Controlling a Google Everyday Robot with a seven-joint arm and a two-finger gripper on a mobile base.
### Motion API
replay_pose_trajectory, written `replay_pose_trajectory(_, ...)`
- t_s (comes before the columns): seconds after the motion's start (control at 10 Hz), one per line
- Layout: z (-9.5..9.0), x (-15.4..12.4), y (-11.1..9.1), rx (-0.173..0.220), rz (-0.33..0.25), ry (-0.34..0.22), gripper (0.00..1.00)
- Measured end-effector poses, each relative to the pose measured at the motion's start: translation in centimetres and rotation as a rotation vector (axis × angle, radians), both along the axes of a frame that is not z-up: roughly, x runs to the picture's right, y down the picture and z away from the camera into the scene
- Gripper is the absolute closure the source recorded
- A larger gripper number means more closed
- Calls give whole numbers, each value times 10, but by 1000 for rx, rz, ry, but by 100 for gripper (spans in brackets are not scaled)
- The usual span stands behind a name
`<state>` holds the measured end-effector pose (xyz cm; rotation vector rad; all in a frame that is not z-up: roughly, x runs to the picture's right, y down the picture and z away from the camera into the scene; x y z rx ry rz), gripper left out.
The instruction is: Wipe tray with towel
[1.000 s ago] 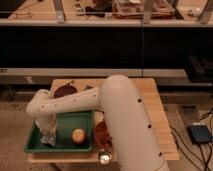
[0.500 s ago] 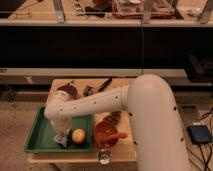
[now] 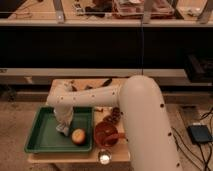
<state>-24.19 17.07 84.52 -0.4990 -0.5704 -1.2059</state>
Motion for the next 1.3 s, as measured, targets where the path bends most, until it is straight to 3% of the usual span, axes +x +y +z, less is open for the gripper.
replay_pose_trajectory(0.2,21,-26,-19,-8,-17,-12,100)
replay_pose_trajectory(0.5,17,-81,-21,-7,-100,-92,100)
replay_pose_trajectory(0.7,1,-92,-6,-8,-134,-127,100)
replay_pose_trajectory(1.0,-38,-87,43,-33,-161,-155,100)
replay_pose_trajectory(1.1,-53,-73,65,-45,-154,-153,100)
replay_pose_trajectory(1.3,-67,-47,82,-48,-126,-131,100)
